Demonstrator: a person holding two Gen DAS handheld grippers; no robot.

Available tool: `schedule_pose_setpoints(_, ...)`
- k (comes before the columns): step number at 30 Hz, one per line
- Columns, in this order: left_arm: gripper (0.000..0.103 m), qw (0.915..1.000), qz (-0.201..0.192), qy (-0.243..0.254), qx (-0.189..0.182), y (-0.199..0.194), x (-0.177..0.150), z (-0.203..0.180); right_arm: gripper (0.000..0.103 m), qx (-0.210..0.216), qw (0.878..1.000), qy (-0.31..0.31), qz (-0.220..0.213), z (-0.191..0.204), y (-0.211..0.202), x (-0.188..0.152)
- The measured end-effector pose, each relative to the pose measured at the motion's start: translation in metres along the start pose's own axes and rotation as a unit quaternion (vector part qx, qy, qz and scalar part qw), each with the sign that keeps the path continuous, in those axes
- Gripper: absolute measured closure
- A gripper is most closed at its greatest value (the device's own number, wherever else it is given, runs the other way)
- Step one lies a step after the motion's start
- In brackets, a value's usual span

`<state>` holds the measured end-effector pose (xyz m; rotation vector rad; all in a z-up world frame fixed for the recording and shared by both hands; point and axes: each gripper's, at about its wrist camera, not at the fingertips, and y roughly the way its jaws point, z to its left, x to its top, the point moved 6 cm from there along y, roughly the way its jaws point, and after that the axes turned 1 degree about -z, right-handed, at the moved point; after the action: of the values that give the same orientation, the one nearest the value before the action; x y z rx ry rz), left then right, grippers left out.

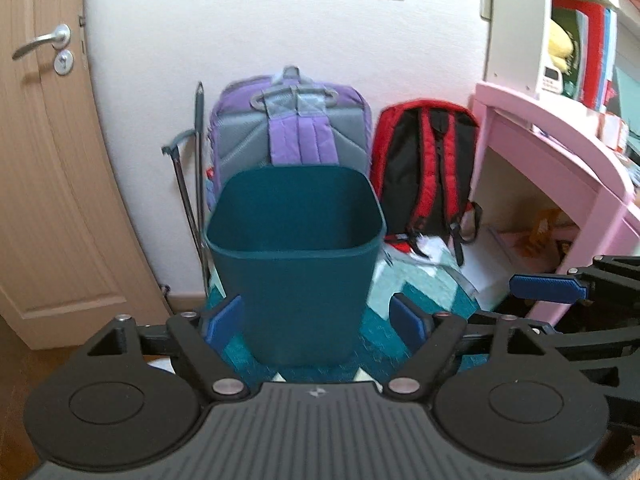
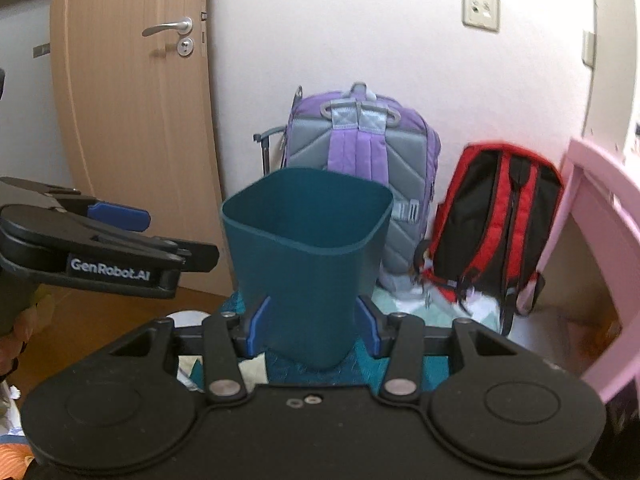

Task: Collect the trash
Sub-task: 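Lower both tools back down toward the trash on the floor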

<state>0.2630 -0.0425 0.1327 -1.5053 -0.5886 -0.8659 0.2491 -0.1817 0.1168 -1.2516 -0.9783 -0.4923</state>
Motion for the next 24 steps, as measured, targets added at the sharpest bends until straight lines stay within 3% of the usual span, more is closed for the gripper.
schedule_pose_setpoints(8,0.018,0.9983,0.028,-0.012,-0.049,0.010,-0.065,-0.019,0.056,0.005,0.998,0.051,0.035,-0.017,0.003,-0.081)
schedule_pose_setpoints(12,0.002,0.9970,0.038,-0.019,-0.064,0.027,-0.103,-0.026,0.056,0.006,0.994,0.090,0.055,-0.028,0.017,-0.127)
schedule_pose_setpoints(14,0.002,0.9974,0.040,-0.019,-0.057,0.037,-0.122,-0.028,0.055,0.001,0.991,0.111,0.069,-0.034,0.028,-0.152)
schedule_pose_setpoints(24,0.002,0.9855,0.152,-0.035,-0.066,0.133,-0.231,-0.037,0.055,-0.040,0.963,0.193,0.181,-0.070,0.099,-0.278)
